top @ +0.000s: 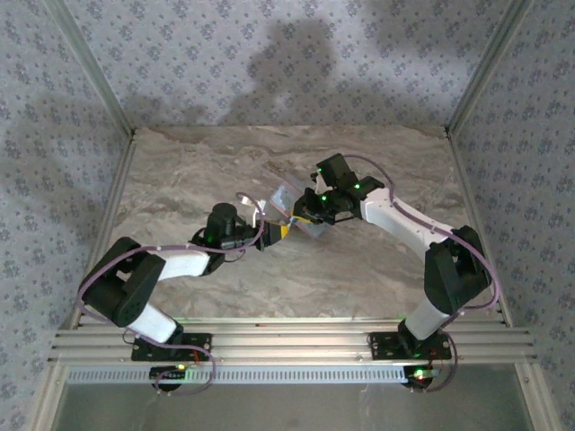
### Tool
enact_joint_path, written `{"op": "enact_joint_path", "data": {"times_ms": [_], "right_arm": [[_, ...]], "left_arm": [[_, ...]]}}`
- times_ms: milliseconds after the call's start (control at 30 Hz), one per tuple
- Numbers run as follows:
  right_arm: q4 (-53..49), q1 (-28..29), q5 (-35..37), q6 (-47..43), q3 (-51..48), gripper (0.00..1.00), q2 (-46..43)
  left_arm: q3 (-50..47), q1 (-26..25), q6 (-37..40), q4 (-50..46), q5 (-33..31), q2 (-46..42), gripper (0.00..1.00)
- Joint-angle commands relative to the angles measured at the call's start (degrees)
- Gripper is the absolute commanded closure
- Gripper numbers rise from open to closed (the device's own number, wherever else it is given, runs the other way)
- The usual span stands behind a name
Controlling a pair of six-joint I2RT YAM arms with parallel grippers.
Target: Unlock a padlock with a key
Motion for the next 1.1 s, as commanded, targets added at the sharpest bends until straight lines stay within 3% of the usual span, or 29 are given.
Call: {"op": "enact_joint_path", "data": {"times_ms": [0, 300, 600, 767, 1067], "right_arm": [[1.2, 1.4, -1.7, -0.7, 0.7, 1.0, -0.6], [1.5, 2.0, -1.2, -0.5, -0.3, 1.0, -0.4], [-1.6, 2.3, -0.5, -1.1, 0.8, 1.0, 0.3], [-3.7, 2.6, -0.5, -1.5, 1.9, 1.0, 1.2], [-3.6, 3.3, -1.2, -1.3, 1.8, 1.0, 2.8]], "left_arm": [[2.2, 0.3, -3.6, 5.6, 0.7, 0.1, 1.0], [2.5, 0.6, -5.6, 7.3, 0.9, -1.2, 1.0], [3.0, -1.5, 3.2, -1.2, -5.0, -4.6, 1.0], [2.7, -3.3, 7.2, -0.4, -7.5, -4.6, 1.0], [1.6, -3.1, 5.6, 6.0, -5.7, -4.3, 1.0]]}}
